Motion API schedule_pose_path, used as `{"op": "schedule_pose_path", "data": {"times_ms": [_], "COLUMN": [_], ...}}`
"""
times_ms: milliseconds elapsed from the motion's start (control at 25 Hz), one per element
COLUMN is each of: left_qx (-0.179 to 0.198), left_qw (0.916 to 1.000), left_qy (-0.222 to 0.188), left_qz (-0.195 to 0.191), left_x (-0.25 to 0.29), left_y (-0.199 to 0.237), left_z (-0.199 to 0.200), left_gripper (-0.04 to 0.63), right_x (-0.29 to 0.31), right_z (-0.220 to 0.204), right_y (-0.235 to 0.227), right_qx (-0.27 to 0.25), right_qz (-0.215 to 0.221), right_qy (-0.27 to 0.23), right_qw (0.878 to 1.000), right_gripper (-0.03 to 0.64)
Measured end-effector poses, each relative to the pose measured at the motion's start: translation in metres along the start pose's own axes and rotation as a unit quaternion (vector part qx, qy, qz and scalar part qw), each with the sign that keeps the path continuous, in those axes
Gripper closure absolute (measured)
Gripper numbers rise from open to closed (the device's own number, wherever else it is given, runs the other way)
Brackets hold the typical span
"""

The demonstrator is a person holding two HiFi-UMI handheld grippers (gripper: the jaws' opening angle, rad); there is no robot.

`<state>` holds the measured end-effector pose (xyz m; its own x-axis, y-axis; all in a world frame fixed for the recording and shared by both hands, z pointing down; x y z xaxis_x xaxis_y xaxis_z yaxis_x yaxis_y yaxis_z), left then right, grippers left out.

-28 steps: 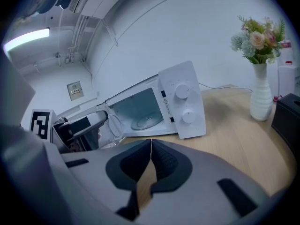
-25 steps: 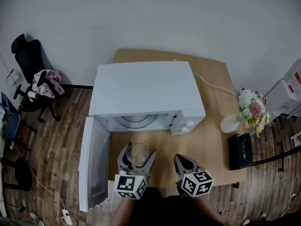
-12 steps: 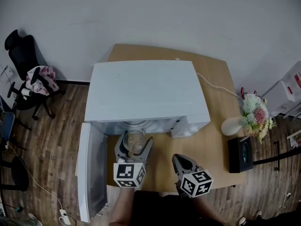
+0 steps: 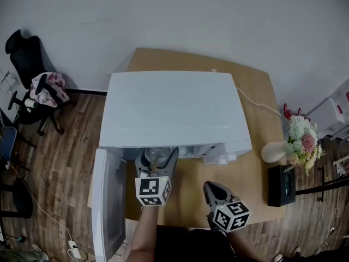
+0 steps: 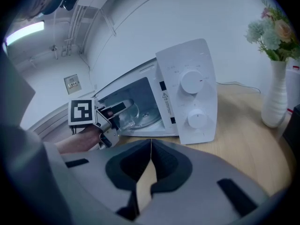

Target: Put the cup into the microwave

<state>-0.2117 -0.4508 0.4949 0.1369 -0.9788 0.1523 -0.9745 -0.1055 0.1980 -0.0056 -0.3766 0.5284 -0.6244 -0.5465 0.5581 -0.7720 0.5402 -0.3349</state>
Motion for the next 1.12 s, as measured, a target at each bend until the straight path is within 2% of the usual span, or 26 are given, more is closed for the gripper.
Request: {"op": "schedule_pose_path", "data": {"times_ms": [600, 1120], "left_qx": [0.042, 0.056], "left_qw": [0.9989, 0.9977], "left_qy": [-0.007, -0.001], "left_qz": [0.018, 0.039], "left_x": [0.055, 0.069], "left_y": [0.025, 0.034], "left_z": [-0.004, -0.008], "left_gripper": [0.189, 0.189], "right_x": [0.014, 0.017], "right_z": [-0.004, -0.003], "right_y": [-0.002, -0.004], "right_qx": [-0.004, -0.007], "right_qz": [-0.008, -0.010], "right_qy": [0.022, 0.024], "right_qw": [1.000, 1.000], "right_gripper": [0.621, 0.621]}}
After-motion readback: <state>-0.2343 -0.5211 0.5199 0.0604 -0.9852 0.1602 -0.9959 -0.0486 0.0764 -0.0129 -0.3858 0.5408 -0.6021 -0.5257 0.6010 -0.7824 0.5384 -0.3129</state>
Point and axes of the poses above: the fingertips, and each gripper's own axes: x forward along the fingers, y to its left, z out of its top, the point moved 4 cm from there along -x, backward along the fingers, and after that the axes turned 2 degrees about y, right-handed, at the moved point
